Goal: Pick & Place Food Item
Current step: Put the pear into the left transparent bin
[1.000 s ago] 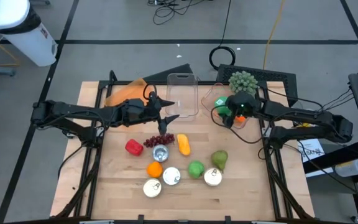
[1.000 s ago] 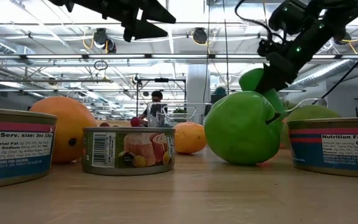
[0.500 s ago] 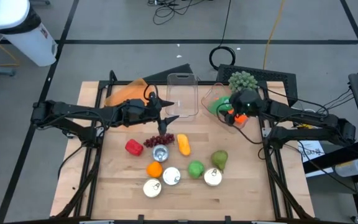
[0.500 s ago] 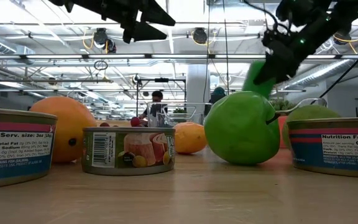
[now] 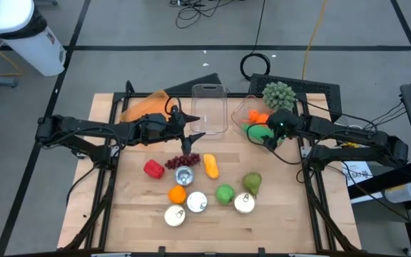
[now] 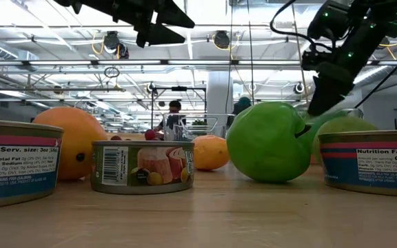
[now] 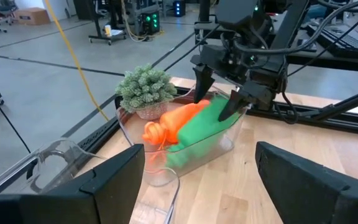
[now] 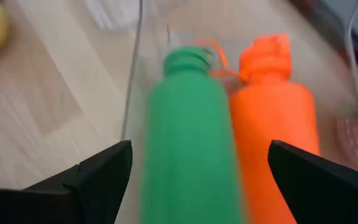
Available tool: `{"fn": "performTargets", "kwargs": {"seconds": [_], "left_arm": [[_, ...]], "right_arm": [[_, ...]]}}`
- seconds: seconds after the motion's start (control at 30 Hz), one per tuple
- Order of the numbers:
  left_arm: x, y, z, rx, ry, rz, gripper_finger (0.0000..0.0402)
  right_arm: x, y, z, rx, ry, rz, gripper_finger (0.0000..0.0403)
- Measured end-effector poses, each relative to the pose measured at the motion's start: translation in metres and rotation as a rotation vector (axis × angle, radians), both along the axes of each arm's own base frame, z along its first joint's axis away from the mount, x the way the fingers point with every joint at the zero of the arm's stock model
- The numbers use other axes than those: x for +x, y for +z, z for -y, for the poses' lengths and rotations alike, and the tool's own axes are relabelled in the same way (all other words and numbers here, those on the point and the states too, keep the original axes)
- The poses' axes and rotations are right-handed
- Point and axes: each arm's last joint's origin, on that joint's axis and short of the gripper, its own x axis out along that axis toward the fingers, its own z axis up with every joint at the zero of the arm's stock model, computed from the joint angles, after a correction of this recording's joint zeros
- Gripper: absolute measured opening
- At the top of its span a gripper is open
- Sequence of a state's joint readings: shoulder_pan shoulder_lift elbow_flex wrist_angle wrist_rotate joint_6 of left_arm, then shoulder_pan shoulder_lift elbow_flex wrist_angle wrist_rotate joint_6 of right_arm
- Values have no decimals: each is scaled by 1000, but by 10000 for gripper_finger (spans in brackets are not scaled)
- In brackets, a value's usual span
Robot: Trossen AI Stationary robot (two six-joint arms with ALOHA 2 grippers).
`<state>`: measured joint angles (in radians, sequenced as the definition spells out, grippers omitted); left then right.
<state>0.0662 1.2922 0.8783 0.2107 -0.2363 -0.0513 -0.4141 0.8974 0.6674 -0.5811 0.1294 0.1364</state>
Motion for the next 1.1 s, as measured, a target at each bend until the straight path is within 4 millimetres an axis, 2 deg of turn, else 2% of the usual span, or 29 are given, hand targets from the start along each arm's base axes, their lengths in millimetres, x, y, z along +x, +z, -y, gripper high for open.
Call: {"fn": "performTargets", "kwargs": {"seconds": [0.27,0.43,0.8,0.97,1.1], "left_arm": [[0,0,0,-3,-1,0,308],[0,2,0,-46,7,32,318],[1,2,0,-83,9,52,311],[1,2,2,-95,-48,49,306],[2,1,3,-99,-65,40,308]], "right_arm": [[13,14,5,-85,15,183,354],[13,25,1,-37,133,316,354],[-27,55,-33,31,391,537,354],[-37,52,-49,62,493,611,354],[-31,34,-60,139,578,664,354]]}}
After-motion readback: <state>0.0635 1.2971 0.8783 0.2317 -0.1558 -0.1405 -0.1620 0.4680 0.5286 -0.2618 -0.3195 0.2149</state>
